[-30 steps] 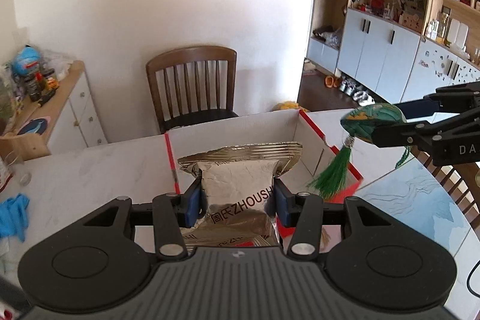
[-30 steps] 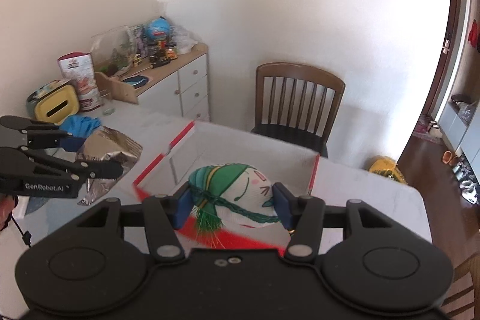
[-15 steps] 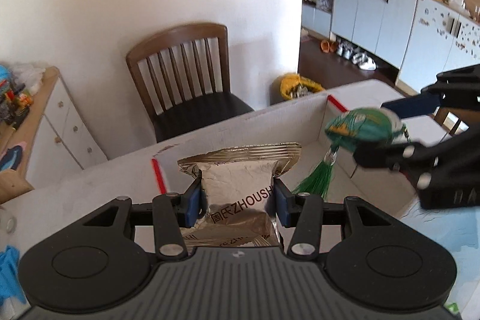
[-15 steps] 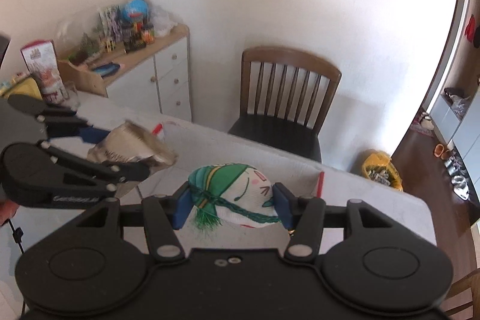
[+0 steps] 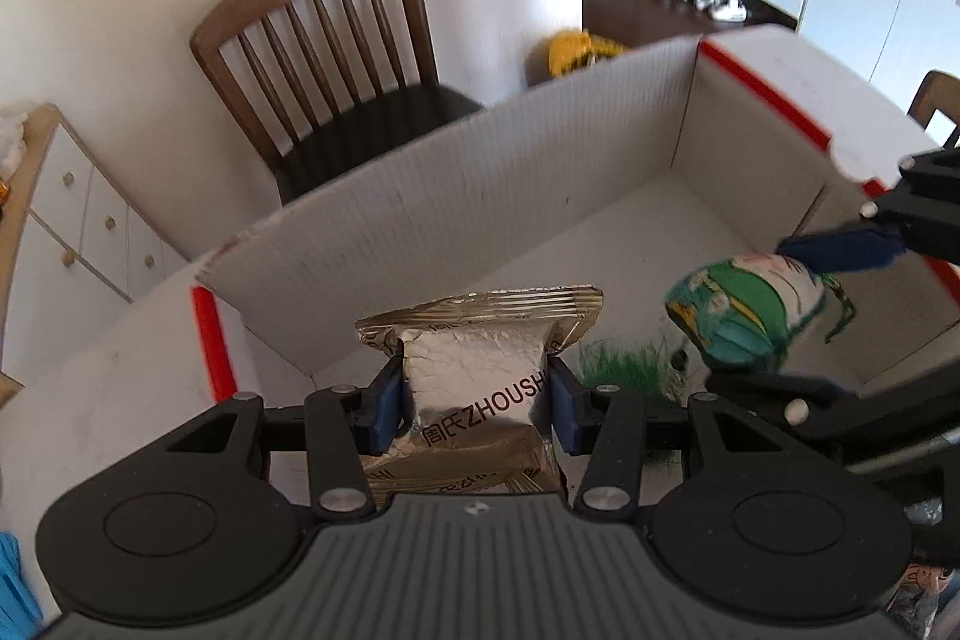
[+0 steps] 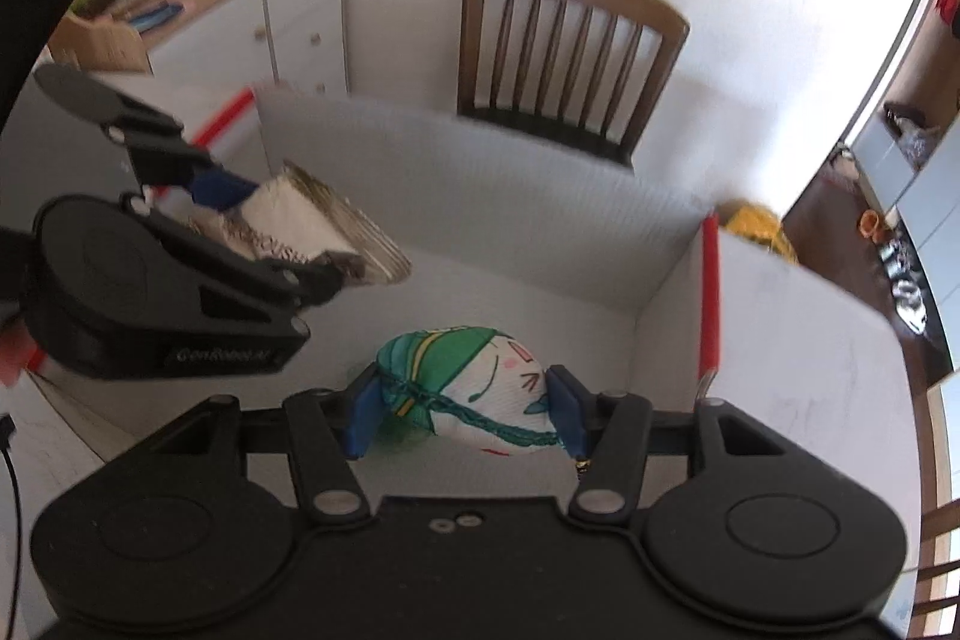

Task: Organize objects
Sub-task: 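Carry packet and doll into the red box with both grippers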

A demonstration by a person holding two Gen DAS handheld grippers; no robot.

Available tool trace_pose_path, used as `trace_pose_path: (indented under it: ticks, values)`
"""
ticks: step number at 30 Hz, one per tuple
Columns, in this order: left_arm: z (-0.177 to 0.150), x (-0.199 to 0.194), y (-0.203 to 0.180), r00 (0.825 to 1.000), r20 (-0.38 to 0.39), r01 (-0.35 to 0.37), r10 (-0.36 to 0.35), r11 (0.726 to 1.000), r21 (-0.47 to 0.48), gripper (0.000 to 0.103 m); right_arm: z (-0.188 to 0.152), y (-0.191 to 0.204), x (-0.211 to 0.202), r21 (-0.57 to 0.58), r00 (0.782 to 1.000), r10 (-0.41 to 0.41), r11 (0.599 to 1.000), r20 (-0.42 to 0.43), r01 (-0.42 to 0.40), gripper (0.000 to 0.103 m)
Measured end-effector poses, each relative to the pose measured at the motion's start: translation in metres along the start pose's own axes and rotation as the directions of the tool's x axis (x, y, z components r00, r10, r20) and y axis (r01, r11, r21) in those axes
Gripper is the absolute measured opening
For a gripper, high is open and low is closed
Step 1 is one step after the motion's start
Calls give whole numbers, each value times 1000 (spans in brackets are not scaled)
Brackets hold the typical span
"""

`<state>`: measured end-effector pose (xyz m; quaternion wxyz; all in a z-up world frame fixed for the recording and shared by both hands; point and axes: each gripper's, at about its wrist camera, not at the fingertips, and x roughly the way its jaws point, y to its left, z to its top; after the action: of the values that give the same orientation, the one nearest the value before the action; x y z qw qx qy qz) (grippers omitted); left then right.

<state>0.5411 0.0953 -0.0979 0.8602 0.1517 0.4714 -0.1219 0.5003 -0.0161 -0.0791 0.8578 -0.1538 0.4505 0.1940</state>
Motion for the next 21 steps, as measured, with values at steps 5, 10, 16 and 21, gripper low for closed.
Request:
trace_pose_path:
  ticks: [5,10,16,21]
  values:
    - [4,19,2,998,-66,4,-4,1000,-4,48,-10,2,13,-30,998,0,1000,-62,-2,56]
    - [9,34,5,993,-114,5,-7,1000,-16,48,-16,2,25,-28,992,18,999,-125,-21,59]
    - [11,46,6,986,-164,1,-6,1000,-29,48,-13,5,34,-24,987,14,1000,-160,-18,59]
    - [14,51,6,983,-184,-8,3,1000,-25,51,-14,7,32,-33,988,0,999,-156,-5,63]
